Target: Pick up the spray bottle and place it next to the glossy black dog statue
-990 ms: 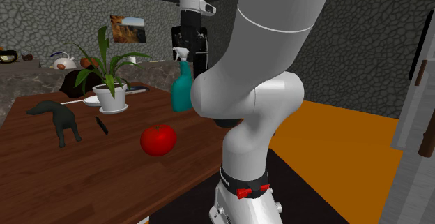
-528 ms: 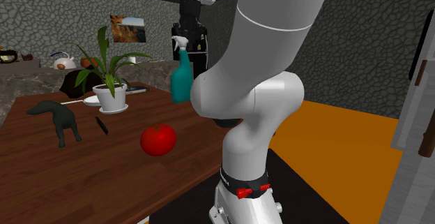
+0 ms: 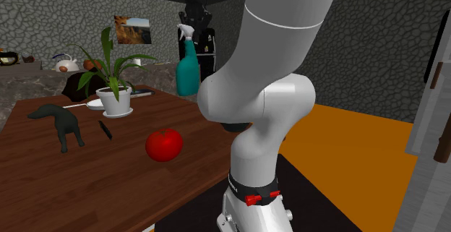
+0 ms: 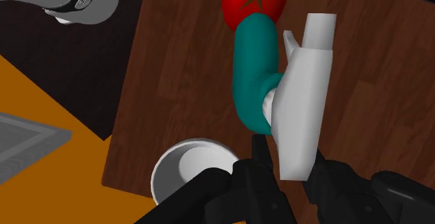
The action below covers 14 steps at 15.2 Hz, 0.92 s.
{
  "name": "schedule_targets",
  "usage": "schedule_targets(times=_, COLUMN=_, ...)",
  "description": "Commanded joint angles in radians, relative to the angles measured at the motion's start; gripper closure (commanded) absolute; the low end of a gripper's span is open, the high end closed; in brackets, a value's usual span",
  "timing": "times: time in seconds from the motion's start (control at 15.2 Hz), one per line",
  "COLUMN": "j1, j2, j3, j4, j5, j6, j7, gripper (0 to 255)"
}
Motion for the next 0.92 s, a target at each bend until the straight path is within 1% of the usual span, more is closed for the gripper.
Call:
schedule_targets(times=0.0, j1=-0.002, j2=0.012, j3=-0.004, j4=0.038, j5=-0.004, j6=-0.027, j7=0.002, gripper=255)
schedule_targets(times=0.86, j1=-0.008, j2=0.088, j3=-0.014, j4=0.279, j5=-0.017, j6=-0.190, j7=0.031, gripper=255)
